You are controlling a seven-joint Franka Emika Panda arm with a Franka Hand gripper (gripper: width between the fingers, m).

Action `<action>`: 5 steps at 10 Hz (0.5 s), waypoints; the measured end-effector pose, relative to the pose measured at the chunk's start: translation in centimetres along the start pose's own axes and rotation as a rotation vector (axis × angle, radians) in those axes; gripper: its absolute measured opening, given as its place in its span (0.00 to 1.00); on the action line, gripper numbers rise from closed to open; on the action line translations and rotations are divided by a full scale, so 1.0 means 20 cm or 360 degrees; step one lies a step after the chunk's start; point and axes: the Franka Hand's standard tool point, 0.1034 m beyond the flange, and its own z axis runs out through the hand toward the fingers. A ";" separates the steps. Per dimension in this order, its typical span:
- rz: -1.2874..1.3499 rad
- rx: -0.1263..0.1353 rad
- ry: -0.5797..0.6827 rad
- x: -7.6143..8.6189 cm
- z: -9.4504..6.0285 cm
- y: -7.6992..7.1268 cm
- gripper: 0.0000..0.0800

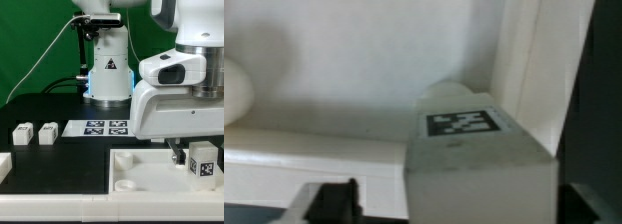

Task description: Assemble one leg

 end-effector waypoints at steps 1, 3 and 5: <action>-0.0003 0.0002 0.0000 0.00 0.00 -0.01 0.50; 0.0080 0.0002 -0.0001 0.00 0.00 -0.01 0.36; 0.0230 0.0003 0.0001 0.00 0.00 -0.01 0.36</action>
Offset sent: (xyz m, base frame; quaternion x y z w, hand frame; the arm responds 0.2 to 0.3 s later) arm 0.0000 0.0000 0.0000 0.0000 0.0000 0.0000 1.0000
